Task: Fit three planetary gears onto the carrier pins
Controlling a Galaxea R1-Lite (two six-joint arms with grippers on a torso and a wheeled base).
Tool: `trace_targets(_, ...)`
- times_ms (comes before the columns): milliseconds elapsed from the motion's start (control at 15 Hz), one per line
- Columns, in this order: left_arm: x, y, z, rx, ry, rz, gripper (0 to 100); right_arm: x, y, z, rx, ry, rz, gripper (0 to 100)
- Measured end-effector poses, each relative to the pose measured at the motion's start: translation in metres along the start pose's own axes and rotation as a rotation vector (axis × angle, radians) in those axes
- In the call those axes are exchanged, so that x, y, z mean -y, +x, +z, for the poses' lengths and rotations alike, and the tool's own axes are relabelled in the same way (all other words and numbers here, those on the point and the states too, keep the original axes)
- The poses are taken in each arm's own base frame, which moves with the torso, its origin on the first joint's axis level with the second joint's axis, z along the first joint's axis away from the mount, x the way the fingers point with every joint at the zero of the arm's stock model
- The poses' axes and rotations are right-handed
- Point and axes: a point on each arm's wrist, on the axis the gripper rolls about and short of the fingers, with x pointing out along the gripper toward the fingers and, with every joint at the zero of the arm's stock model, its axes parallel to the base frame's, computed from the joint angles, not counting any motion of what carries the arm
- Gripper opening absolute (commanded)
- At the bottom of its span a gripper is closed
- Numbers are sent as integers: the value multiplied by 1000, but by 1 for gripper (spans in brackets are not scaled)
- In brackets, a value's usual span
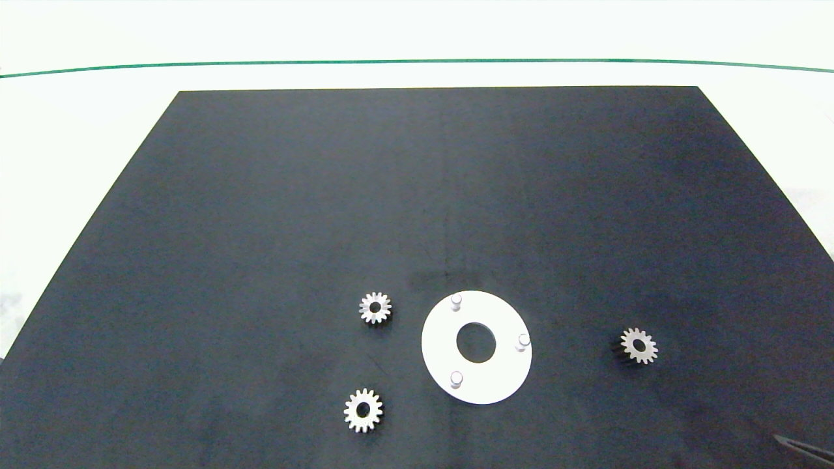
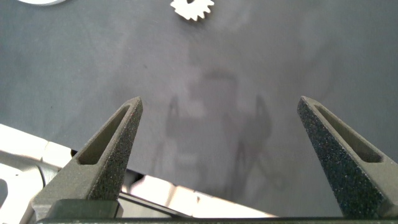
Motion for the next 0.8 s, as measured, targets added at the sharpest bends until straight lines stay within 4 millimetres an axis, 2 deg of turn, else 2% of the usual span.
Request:
trace_targets(200,0,1,1,-7,-4,-2,100,4,32,28,-77,-95,60,100)
trace_targets(400,0,2,1,-11,-4,-8,100,6,62,46,-52,-111,64,100)
trace_targets(800,0,2,2,-10,-6,-8,100,-11,93,46,-128,-173,156,100)
